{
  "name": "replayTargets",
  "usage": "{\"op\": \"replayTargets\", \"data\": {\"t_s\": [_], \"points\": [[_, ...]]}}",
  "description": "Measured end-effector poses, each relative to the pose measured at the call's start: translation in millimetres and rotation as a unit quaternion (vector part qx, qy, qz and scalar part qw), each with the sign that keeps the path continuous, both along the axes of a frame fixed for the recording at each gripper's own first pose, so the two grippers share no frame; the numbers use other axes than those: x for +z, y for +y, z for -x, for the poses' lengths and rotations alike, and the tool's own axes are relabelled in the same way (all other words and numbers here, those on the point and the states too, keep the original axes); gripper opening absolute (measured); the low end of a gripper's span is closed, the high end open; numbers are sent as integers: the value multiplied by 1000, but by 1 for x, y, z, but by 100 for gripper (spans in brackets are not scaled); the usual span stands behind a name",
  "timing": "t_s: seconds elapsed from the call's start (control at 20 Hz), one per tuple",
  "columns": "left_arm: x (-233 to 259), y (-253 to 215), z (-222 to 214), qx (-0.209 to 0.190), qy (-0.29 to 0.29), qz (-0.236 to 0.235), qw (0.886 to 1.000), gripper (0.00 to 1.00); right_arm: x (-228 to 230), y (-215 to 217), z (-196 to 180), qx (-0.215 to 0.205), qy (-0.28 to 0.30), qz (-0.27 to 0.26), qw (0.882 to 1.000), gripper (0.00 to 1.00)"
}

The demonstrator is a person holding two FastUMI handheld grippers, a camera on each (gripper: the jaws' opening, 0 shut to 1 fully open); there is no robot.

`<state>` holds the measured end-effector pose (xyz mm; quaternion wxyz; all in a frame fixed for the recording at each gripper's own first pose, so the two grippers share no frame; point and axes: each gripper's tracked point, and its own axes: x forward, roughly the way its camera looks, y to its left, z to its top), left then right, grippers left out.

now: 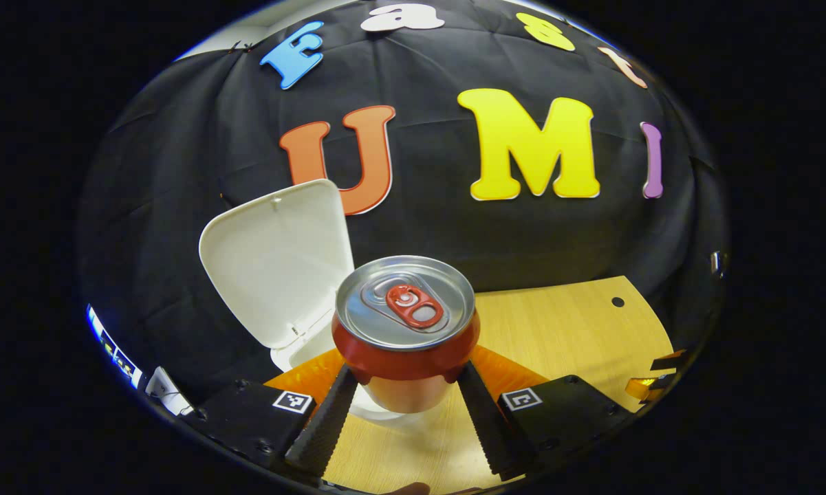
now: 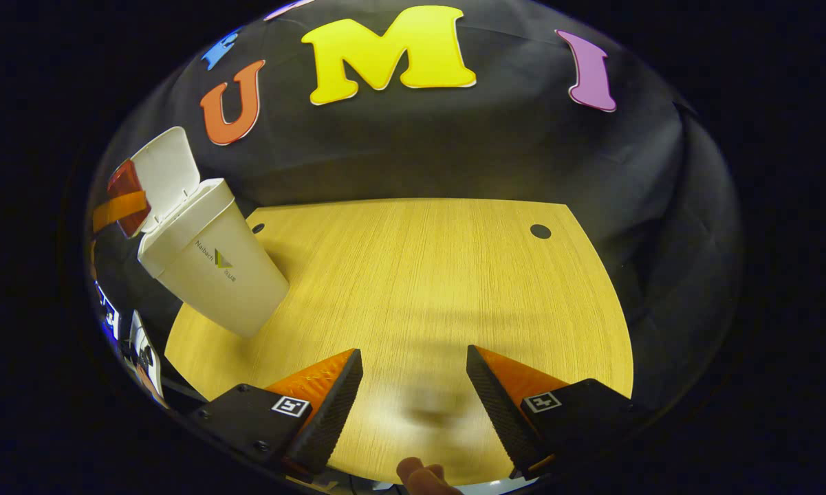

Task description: Press the lid of the desktop garbage bin to open it, pick up the crumpled paper on the desktop and throw it into the bin, then pick up the pop can on the desktop and drop it into the bin, and finally close the garbage bin lid.

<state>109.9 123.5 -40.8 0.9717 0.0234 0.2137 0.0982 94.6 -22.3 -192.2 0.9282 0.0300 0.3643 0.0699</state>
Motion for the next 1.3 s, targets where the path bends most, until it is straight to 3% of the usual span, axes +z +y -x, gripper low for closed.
{"op": "replayTargets", "data": {"t_s": [0.2, 0.4, 0.45, 0.5, 0.55, 0.75, 1.0, 1.05, 1.3], "points": [[-18, 38, -32, 49, 15, 11, 999, 84, -5, 11, 5, 17, 2, 18, 1000, 96], [-40, 55, -51, 69, 17, 41, 997, 84, -10, 9, 14, 10, 9, 25, 1000, 93], [-42, 57, -50, 70, 18, 46, 996, 84, -10, 10, 16, 9, 9, 23, 1000, 96], [-45, 60, -49, 74, 22, 46, 996, 91, -12, 8, 18, 8, 12, 24, 1000, 96], [-45, 61, -48, 78, 23, 48, 996, 84, -12, 6, 20, 7, 12, 27, 1000, 96], [-42, 53, -51, 79, 17, 67, 994, 87, -16, -6, 23, -6, 10, 40, 999, 96], [-31, 54, -41, 86, 11, 46, 995, 87, -19, -6, 28, -9, 11, 30, 999, 96], [-23, 54, -39, 88, 6, 37, 995, 88, -19, -6, 29, -7, 10, 29, 1000, 93], [24, 45, -28, 79, -25, 2, 997, 92, -23, -6, 36, -5, 9, 29, 1000, 96]]}}
